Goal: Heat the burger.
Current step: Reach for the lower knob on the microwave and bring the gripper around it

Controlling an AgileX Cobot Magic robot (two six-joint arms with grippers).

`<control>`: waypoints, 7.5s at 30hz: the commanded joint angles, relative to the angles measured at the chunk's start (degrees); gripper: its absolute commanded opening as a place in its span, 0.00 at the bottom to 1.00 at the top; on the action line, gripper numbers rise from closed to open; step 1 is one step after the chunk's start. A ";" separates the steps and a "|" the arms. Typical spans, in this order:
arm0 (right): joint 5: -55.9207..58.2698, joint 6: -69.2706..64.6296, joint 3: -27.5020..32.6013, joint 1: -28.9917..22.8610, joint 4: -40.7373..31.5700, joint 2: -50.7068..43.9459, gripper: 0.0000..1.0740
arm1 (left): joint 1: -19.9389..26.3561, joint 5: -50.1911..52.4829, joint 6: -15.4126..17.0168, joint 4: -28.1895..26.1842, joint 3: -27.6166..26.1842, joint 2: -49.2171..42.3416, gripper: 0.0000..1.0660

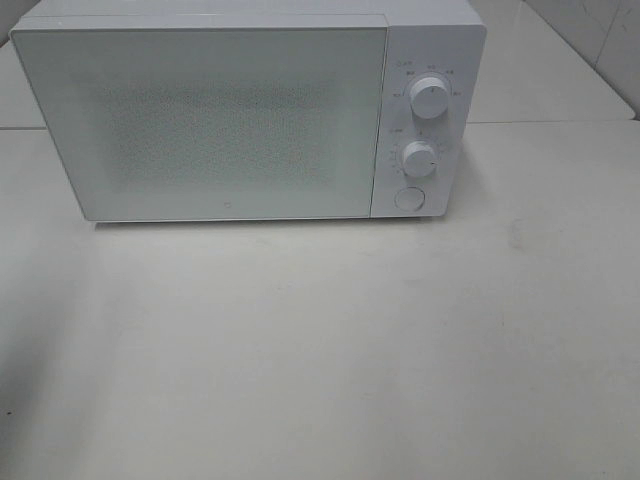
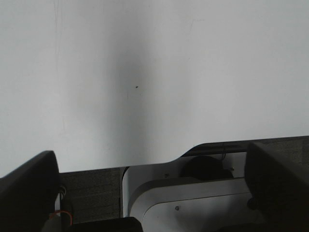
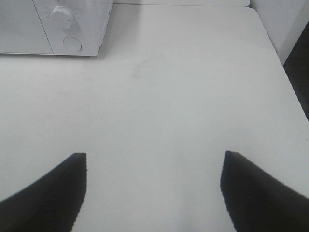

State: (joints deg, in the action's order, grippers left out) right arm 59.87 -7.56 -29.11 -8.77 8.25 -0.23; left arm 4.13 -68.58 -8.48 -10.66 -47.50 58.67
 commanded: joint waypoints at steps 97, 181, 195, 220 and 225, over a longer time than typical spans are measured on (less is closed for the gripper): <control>-20.45 -0.52 -1.43 0.34 0.63 14.32 0.70 | 0.00 9.22 7.45 6.19 19.02 -60.39 0.90; -133.50 25.73 10.83 -37.36 -55.69 90.01 0.70 | 0.00 9.22 7.45 6.19 19.02 -60.39 0.90; -133.16 28.02 4.98 -38.62 -55.58 95.17 0.70 | 0.00 9.22 7.45 6.19 19.02 -60.39 0.90; -132.70 27.50 -8.08 -29.91 -50.53 110.58 0.70 | 0.00 9.22 7.45 6.19 19.02 -60.39 0.90; -132.53 25.21 -9.97 -28.30 -49.27 112.13 0.70 | 0.00 9.22 7.45 6.19 19.02 -60.39 0.90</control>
State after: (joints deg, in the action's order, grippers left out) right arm -69.50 18.16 -38.56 -37.47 -42.06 111.96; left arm 4.13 -59.87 -1.38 -4.13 -28.65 -0.23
